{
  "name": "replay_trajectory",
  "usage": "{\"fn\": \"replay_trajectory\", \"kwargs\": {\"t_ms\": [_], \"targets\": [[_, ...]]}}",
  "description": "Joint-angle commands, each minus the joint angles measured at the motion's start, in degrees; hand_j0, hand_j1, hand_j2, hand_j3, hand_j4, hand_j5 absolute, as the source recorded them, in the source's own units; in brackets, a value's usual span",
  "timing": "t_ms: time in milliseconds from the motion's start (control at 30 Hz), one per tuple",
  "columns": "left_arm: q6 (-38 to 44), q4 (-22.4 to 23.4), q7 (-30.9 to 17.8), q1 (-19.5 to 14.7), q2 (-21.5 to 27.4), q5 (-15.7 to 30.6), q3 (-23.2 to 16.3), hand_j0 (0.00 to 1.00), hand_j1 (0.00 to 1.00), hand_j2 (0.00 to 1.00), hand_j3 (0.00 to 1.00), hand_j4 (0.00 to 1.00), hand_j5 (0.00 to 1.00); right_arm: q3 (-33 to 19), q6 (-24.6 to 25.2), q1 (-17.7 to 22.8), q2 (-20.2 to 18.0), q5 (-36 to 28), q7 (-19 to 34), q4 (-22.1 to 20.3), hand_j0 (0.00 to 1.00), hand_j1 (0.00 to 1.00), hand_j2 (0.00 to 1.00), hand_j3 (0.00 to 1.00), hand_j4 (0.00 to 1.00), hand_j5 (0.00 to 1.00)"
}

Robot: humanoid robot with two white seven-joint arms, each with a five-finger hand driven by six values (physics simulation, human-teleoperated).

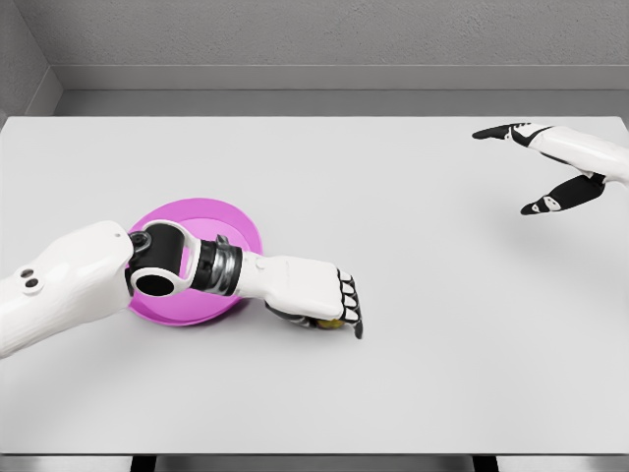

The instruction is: Put the apple on the plate with both arms

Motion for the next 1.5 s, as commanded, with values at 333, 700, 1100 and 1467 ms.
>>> {"fn": "replay_trajectory", "kwargs": {"t_ms": [333,700,1100,1467], "targets": [[0.08,-0.02,0.02,-0.53,0.41,0.35,0.04,0.51,0.51,0.51,0.51,0.51,0.51,0.05,0.16,-0.09,-0.26,-0.45,-0.03,-0.02,1.00,1.00,1.00,1.00,1.00,1.00],[0.08,-4.59,0.19,-3.25,8.22,3.07,0.74,0.45,0.45,0.45,0.45,0.45,0.45,0.05,0.16,-0.09,-0.34,-0.45,-0.03,-0.02,1.00,1.00,1.00,1.00,1.00,1.00],[0.08,2.35,0.10,-2.81,19.65,7.64,8.83,0.45,0.45,0.45,0.45,0.45,0.45,0.05,0.16,-0.26,-0.34,-0.45,-0.03,-0.02,1.00,1.00,1.00,1.00,1.00,1.00],[0.08,2.44,0.37,-2.55,19.48,9.84,8.56,1.00,1.00,1.00,1.00,1.00,1.00,0.13,0.16,-0.09,-0.35,-0.45,-0.03,-0.02,1.00,1.00,1.00,1.00,1.00,1.00]]}}
